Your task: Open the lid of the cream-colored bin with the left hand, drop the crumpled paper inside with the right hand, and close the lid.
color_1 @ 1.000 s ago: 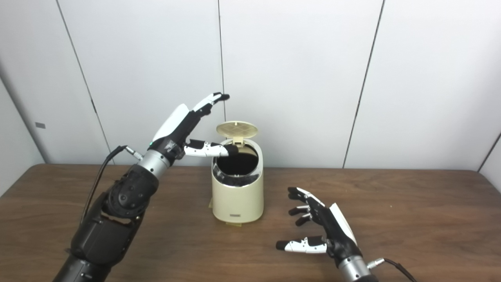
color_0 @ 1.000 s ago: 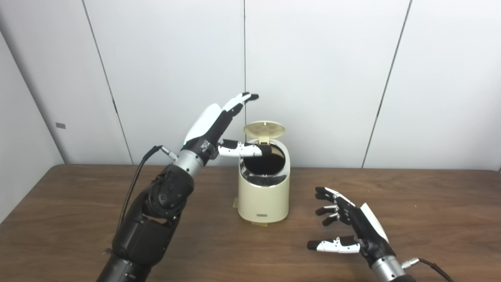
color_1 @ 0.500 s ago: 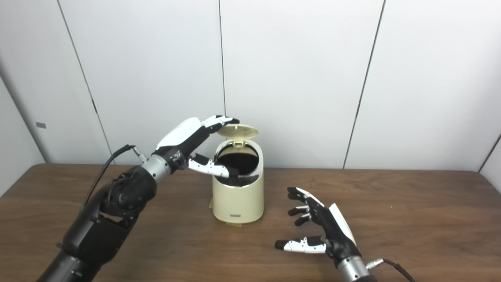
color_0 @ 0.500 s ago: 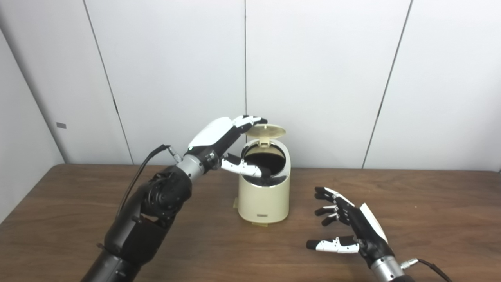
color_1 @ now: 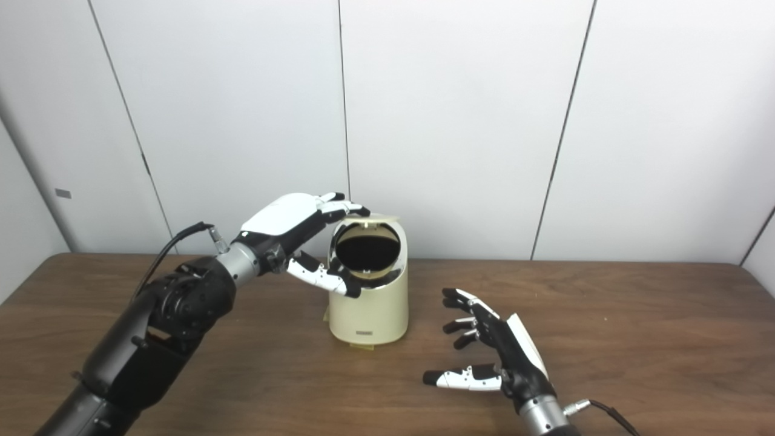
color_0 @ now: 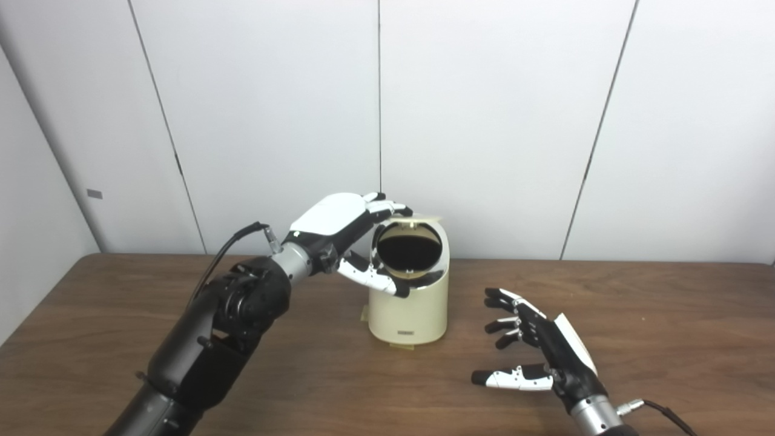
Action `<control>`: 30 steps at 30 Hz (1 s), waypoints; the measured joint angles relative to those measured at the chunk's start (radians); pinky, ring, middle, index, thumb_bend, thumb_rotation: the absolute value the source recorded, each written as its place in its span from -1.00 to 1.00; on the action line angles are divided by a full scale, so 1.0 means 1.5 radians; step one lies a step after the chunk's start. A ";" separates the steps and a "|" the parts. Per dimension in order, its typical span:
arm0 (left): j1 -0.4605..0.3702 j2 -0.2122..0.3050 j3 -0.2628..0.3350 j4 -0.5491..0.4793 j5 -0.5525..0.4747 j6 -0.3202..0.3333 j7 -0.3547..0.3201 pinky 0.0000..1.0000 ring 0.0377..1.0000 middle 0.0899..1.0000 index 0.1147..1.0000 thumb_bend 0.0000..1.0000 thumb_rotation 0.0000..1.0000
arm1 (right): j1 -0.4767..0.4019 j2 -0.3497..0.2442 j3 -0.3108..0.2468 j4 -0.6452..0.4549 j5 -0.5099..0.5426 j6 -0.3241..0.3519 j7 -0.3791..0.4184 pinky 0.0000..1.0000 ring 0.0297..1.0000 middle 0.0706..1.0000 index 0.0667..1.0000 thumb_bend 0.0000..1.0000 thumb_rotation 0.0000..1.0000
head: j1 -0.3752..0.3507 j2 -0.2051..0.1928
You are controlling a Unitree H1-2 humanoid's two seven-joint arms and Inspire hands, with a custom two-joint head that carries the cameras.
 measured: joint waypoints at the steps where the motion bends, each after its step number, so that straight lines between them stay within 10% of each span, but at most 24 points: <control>1: 0.000 0.002 0.000 -0.004 0.001 -0.001 -0.002 1.00 1.00 0.83 0.79 1.00 0.02 | 0.000 0.001 0.000 0.000 0.000 0.001 0.000 0.07 0.32 0.61 0.64 0.70 -0.60 | 0.000 0.000; 30: 0.038 0.026 0.000 -0.112 0.025 -0.023 -0.065 1.00 1.00 0.80 0.77 1.00 -0.02 | 0.000 0.009 0.001 -0.007 0.000 0.025 0.000 0.08 0.34 0.62 0.66 0.71 -0.52 | -0.013 0.010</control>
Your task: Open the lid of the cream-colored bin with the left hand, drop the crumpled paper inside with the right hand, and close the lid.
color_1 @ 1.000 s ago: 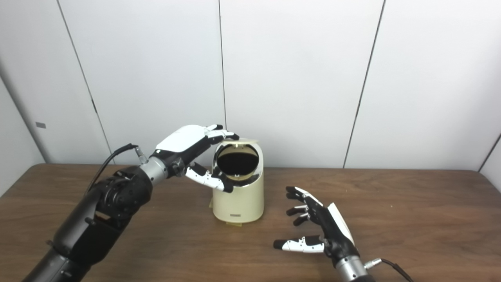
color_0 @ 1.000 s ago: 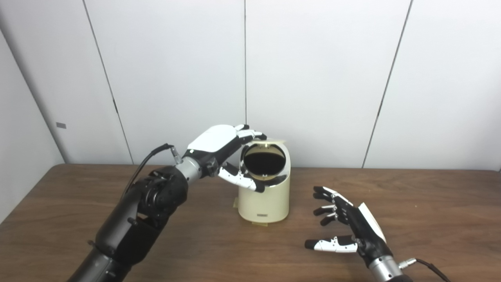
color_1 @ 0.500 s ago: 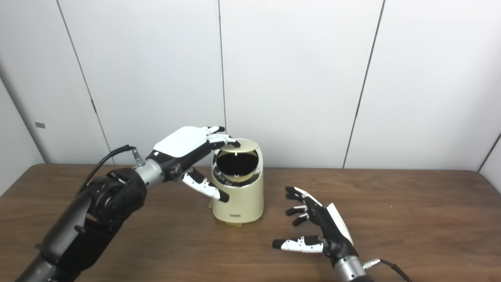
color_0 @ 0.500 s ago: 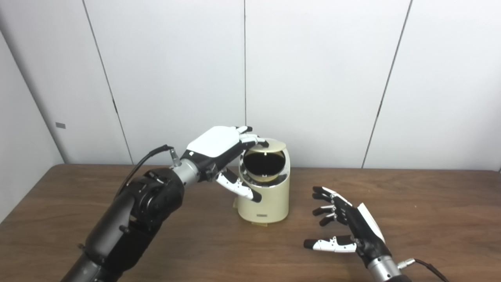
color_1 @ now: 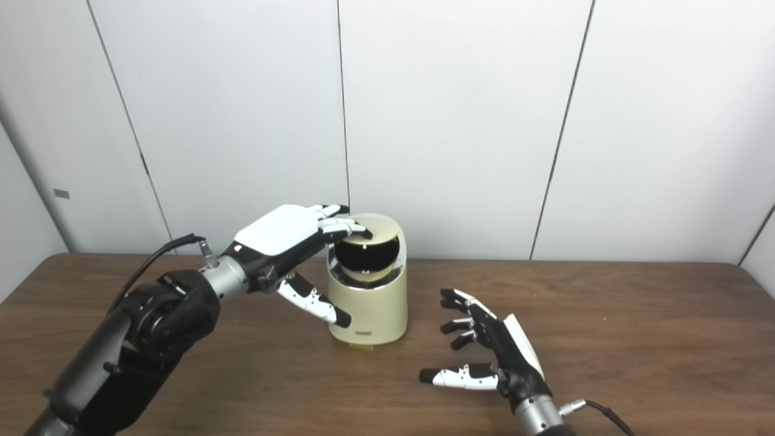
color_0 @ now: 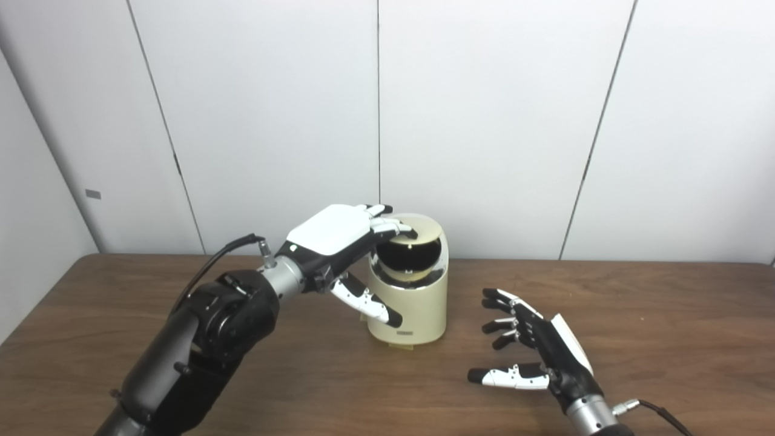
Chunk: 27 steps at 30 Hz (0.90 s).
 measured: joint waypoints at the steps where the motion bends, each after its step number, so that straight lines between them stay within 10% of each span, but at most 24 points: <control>1: 0.000 0.000 -0.001 0.000 0.002 0.000 -0.004 1.00 1.00 0.80 0.77 1.00 -0.02 | 0.000 0.000 0.000 0.000 0.000 0.000 0.000 0.08 0.34 0.62 0.66 0.71 -0.52 | 0.000 0.000; 17: -0.003 0.001 -0.055 0.001 0.131 -0.006 -0.041 1.00 1.00 0.74 0.74 1.00 0.08 | 0.000 0.000 0.000 -0.012 -0.002 0.008 0.000 0.08 0.33 0.62 0.65 0.68 -0.57 | -0.005 0.006; 27: -0.011 -0.005 -0.072 0.056 0.171 -0.045 0.021 1.00 1.00 0.74 0.72 1.00 0.09 | 0.001 0.000 0.000 -0.021 -0.006 0.009 0.000 0.08 0.35 0.64 0.66 0.67 -0.55 | -0.008 0.010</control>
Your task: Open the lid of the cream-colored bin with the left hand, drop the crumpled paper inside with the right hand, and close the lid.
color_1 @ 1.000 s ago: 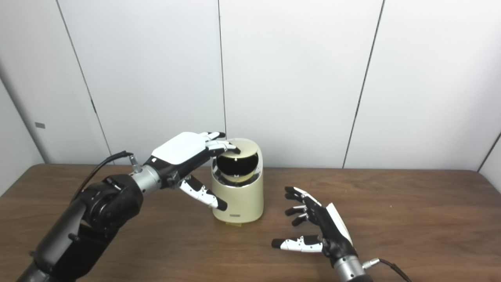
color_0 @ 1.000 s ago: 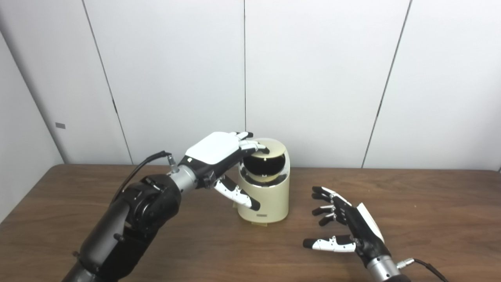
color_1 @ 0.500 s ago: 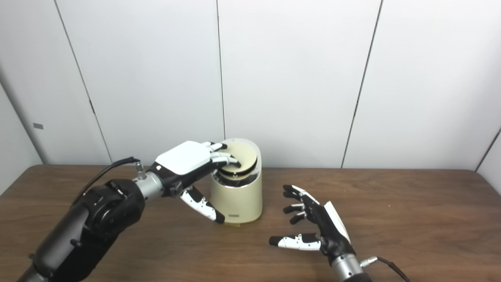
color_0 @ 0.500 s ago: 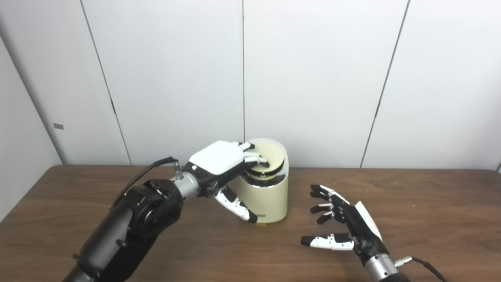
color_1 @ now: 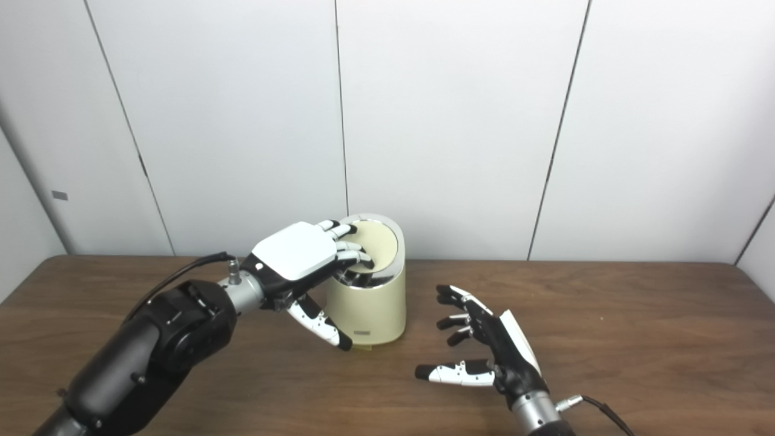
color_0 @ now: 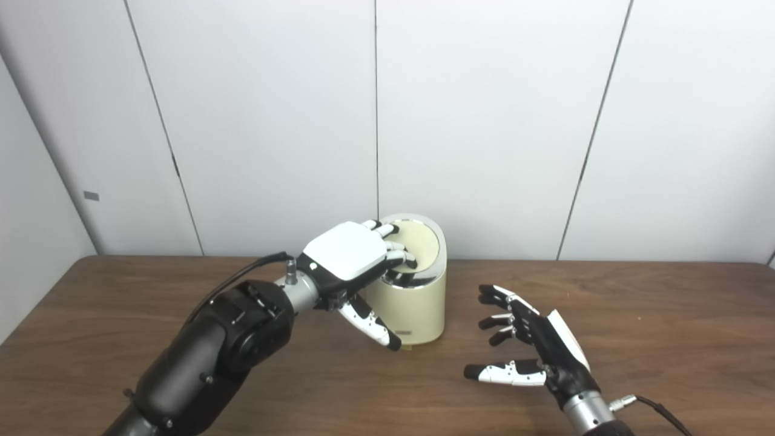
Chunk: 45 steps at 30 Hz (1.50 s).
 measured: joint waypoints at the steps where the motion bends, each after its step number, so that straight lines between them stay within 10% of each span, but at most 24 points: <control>1: -0.001 -0.002 0.000 0.005 0.000 -0.001 0.002 1.00 1.00 0.74 0.73 1.00 0.10 | 0.001 0.000 0.000 -0.003 0.000 0.002 0.000 0.08 0.35 0.64 0.65 0.67 -0.54 | 0.000 0.001; 15: -0.009 -0.009 0.013 0.022 -0.036 0.002 -0.003 1.00 1.00 0.64 0.64 1.00 0.09 | 0.004 0.000 -0.003 -0.015 0.001 0.010 -0.001 0.06 0.33 0.62 0.63 0.66 -0.57 | 0.002 0.005; 23: 0.048 -0.014 0.084 0.004 -0.115 -0.004 0.042 1.00 0.98 0.66 0.67 0.99 -0.04 | 0.004 0.001 -0.005 -0.012 0.008 0.009 -0.007 0.06 0.33 0.61 0.63 0.67 -0.58 | 0.006 0.004; 32: 0.137 -0.087 0.238 0.009 -0.305 -0.029 0.175 0.60 0.79 0.78 0.75 0.77 -0.29 | 0.004 -0.001 -0.007 -0.010 0.011 0.008 -0.009 0.08 0.32 0.58 0.61 0.67 -0.62 | 0.011 0.005; 45: 0.258 -0.197 0.327 0.077 -0.506 -0.036 0.244 0.61 0.71 0.77 0.86 0.68 -0.16 | 0.003 -0.005 -0.011 0.005 0.010 -0.003 -0.022 0.05 0.28 0.57 0.60 0.69 -0.60 | 0.013 0.009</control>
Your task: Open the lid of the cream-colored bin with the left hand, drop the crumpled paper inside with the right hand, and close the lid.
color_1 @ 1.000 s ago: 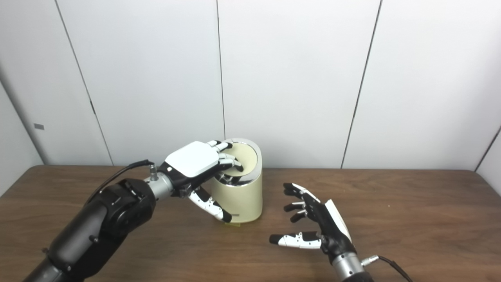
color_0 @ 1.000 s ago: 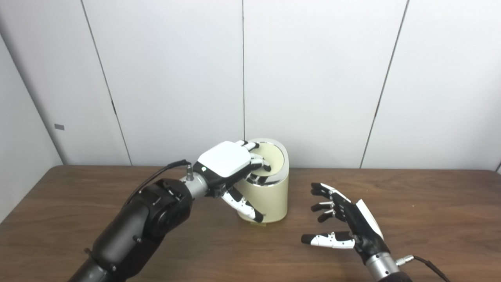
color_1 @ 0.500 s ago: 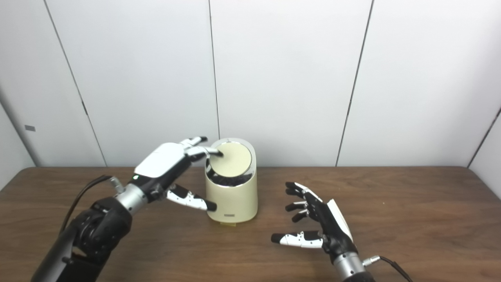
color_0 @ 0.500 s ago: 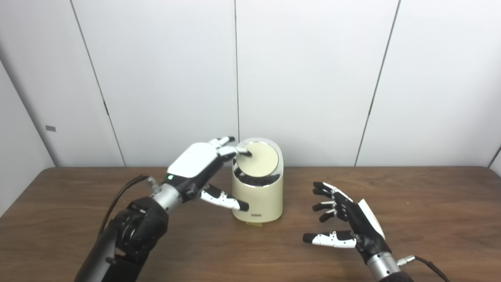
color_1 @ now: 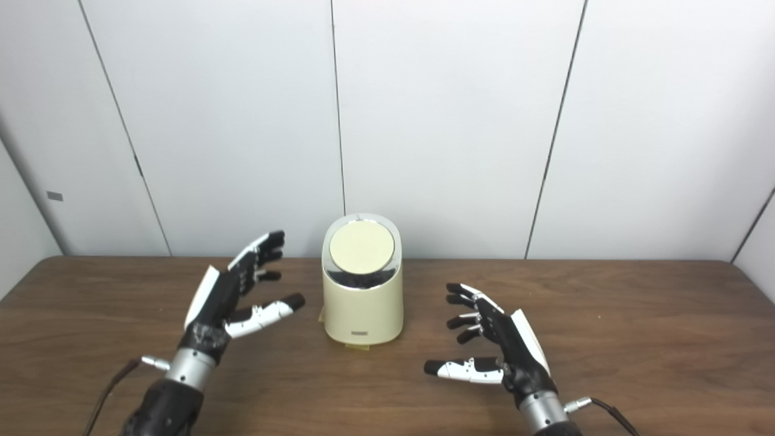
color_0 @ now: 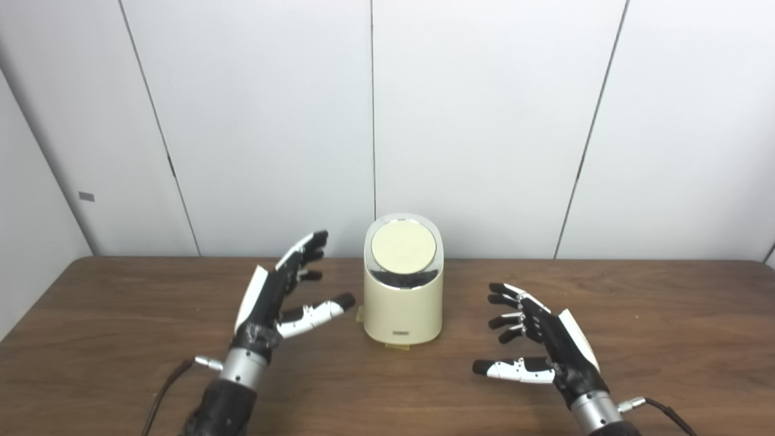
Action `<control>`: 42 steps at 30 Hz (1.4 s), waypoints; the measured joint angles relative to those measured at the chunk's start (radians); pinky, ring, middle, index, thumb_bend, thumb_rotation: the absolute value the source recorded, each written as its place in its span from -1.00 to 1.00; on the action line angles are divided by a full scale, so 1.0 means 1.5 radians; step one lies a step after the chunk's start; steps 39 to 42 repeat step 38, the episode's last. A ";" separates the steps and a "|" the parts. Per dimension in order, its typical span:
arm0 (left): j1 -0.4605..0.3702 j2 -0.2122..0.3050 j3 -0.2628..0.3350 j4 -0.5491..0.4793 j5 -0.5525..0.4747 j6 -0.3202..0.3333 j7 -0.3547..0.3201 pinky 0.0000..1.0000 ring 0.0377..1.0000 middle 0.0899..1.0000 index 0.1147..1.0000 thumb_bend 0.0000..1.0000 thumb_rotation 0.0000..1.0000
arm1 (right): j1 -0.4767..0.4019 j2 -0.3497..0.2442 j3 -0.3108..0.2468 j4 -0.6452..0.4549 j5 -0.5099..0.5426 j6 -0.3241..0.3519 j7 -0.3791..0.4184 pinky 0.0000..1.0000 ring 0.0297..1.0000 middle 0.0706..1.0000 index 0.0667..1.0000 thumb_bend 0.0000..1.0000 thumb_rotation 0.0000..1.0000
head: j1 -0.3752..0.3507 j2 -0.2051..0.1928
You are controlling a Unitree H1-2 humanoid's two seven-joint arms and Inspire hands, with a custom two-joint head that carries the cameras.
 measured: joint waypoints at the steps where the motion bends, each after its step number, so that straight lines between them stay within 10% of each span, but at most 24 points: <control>1: 0.005 0.000 0.000 0.002 -0.007 0.000 0.000 0.61 0.68 0.74 0.86 0.68 -0.20 | 0.000 -0.001 0.000 0.000 0.000 -0.004 -0.001 0.05 0.29 0.57 0.61 0.69 -0.60 | -0.001 0.000; 9: 0.013 -0.004 0.000 0.030 -0.070 -0.001 -0.005 0.33 0.53 0.61 0.80 0.72 -0.29 | 0.002 0.000 -0.007 0.003 -0.002 -0.011 -0.023 0.05 0.34 0.60 0.61 0.69 -0.62 | 0.001 -0.001; 42: 0.055 -0.009 -0.002 0.051 -0.113 -0.024 -0.006 0.34 0.56 0.64 0.75 0.62 -0.30 | 0.050 0.016 -0.038 -0.028 0.054 -0.032 -0.035 0.11 0.37 0.68 0.73 0.68 -0.60 | -0.001 0.011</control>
